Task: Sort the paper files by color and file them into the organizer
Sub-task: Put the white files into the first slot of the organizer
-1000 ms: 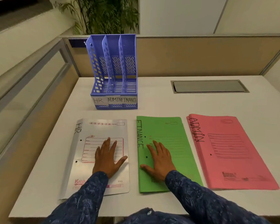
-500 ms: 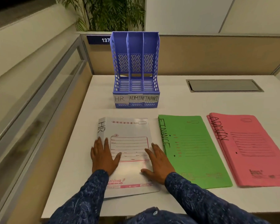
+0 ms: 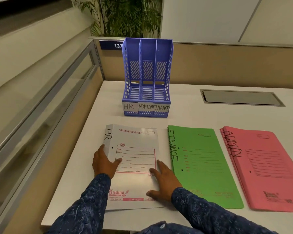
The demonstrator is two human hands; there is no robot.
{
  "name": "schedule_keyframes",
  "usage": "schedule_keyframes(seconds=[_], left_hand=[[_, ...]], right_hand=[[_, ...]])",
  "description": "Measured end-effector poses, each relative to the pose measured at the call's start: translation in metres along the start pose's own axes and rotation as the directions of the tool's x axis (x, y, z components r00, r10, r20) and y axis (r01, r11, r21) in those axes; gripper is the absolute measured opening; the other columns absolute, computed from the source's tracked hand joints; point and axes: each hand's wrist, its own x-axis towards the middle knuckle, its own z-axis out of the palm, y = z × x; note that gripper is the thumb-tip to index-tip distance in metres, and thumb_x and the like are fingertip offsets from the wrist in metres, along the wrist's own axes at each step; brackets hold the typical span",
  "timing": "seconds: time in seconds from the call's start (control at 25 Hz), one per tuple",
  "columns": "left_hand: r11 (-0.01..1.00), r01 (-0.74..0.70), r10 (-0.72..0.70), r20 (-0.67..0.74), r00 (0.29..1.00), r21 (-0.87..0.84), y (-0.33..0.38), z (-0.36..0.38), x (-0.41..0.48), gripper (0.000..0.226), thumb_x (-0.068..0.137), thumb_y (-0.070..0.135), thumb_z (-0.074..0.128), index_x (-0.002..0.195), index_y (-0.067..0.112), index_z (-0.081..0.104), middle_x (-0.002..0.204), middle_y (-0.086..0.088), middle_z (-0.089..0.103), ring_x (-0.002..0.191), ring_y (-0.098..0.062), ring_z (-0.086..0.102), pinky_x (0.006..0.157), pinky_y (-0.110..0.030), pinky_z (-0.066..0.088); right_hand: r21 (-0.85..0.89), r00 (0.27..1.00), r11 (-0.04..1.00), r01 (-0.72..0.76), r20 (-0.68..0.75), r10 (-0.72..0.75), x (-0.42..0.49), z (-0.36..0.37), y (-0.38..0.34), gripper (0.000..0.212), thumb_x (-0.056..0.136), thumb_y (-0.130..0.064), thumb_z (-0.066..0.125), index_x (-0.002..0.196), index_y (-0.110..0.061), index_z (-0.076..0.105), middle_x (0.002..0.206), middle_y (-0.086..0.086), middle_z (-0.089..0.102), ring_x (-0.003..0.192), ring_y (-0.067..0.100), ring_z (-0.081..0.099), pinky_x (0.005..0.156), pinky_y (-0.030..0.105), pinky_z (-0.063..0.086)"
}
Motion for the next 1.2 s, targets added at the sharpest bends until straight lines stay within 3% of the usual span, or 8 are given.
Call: schedule_keyframes(seconds=[0.16, 0.24, 0.48, 0.68, 0.8, 0.88, 1.08, 1.2], left_hand=[[0.958, 0.163, -0.151, 0.069, 0.986, -0.237, 0.014, -0.013, 0.009, 0.106, 0.066, 0.025, 0.089, 0.149, 0.016, 0.024, 0.135, -0.015, 0.051, 0.112, -0.035, 0.056, 0.087, -0.051, 0.055], [0.943, 0.203, -0.162, 0.168, 0.972, -0.265, 0.016, -0.019, 0.008, 0.088, 0.072, 0.025, 0.085, 0.144, 0.012, 0.036, 0.131, -0.015, 0.057, 0.104, -0.031, 0.061, 0.073, -0.043, 0.059], [0.892, 0.159, -0.038, 0.280, 0.959, -0.423, 0.024, -0.037, 0.001, 0.038, 0.086, 0.017, 0.071, 0.122, 0.010, 0.059, 0.116, -0.015, 0.069, 0.091, -0.030, 0.071, 0.073, -0.041, 0.060], [0.786, 0.154, 0.011, 0.263, 0.965, -0.598, 0.048, -0.057, -0.004, 0.022, 0.089, 0.016, 0.066, 0.111, 0.013, 0.065, 0.097, -0.012, 0.076, 0.079, -0.031, 0.075, 0.059, -0.038, 0.061], [0.717, 0.141, 0.068, 0.270, 0.960, -0.683, 0.066, -0.064, -0.004, 0.025, 0.089, 0.020, 0.064, 0.113, 0.014, 0.064, 0.099, -0.012, 0.076, 0.084, -0.034, 0.074, 0.063, -0.043, 0.061], [0.678, 0.132, 0.097, 0.266, 0.959, -0.723, 0.076, -0.065, -0.001, 0.031, 0.087, 0.021, 0.065, 0.117, 0.015, 0.062, 0.103, -0.012, 0.075, 0.088, -0.036, 0.073, 0.066, -0.046, 0.062], [0.608, 0.114, 0.127, 0.238, 0.963, -0.786, 0.107, -0.075, 0.020, 0.039, 0.083, 0.029, 0.066, 0.119, 0.017, 0.059, 0.107, -0.011, 0.074, 0.091, -0.035, 0.073, 0.067, -0.047, 0.062], [0.608, 0.041, 0.161, 0.173, 0.972, -0.793, 0.134, -0.090, 0.035, 0.046, 0.074, 0.034, 0.072, 0.117, 0.019, 0.062, 0.106, -0.012, 0.074, 0.090, -0.036, 0.073, 0.067, -0.048, 0.061]], right_hand=[[0.032, 0.999, 0.999, 0.041, 0.003, -0.041, 0.000, -0.005, 0.007, 0.097, 0.069, -0.074, 0.061, 0.149, -0.035, 0.022, 0.164, 0.005, -0.007, 0.151, 0.024, -0.001, 0.122, 0.041, 0.009], [0.041, 0.998, 0.997, 0.063, -0.012, -0.063, -0.002, -0.004, 0.008, 0.095, 0.069, -0.074, 0.060, 0.148, -0.035, 0.024, 0.165, 0.006, -0.005, 0.151, 0.023, 0.001, 0.122, 0.041, 0.010], [0.292, 0.998, 0.955, 0.049, 0.012, -0.055, 0.005, -0.022, 0.012, 0.100, 0.064, -0.081, 0.060, 0.146, -0.032, 0.028, 0.160, -0.002, 0.022, 0.142, 0.017, 0.031, 0.117, 0.035, 0.029], [0.756, 0.987, 0.650, -0.073, -0.040, 0.157, 0.015, -0.057, 0.016, 0.126, 0.050, -0.087, 0.065, 0.150, -0.024, 0.019, 0.146, -0.003, 0.040, 0.129, 0.017, 0.046, 0.106, 0.033, 0.040], [0.887, 0.985, 0.460, 0.029, -0.105, 0.140, 0.026, -0.090, 0.012, 0.092, 0.061, -0.073, 0.071, 0.135, -0.027, 0.041, 0.133, -0.006, 0.057, 0.112, 0.011, 0.060, 0.090, 0.021, 0.048], [0.912, 0.972, 0.391, 0.125, -0.192, 0.138, 0.034, -0.115, 0.009, 0.071, 0.065, -0.069, 0.072, 0.121, -0.029, 0.057, 0.120, -0.007, 0.068, 0.105, 0.011, 0.066, 0.087, 0.025, 0.054], [0.848, 0.910, 0.451, 0.280, -0.384, 0.157, 0.055, -0.170, -0.002, 0.031, 0.080, -0.047, 0.074, 0.104, -0.032, 0.063, 0.105, -0.004, 0.073, 0.088, 0.010, 0.073, 0.078, 0.033, 0.061], [0.772, 0.890, 0.543, 0.330, -0.446, 0.094, 0.074, -0.201, -0.011, 0.036, 0.078, -0.049, 0.074, 0.107, -0.036, 0.058, 0.111, -0.008, 0.069, 0.091, 0.006, 0.070, 0.076, 0.024, 0.060]])
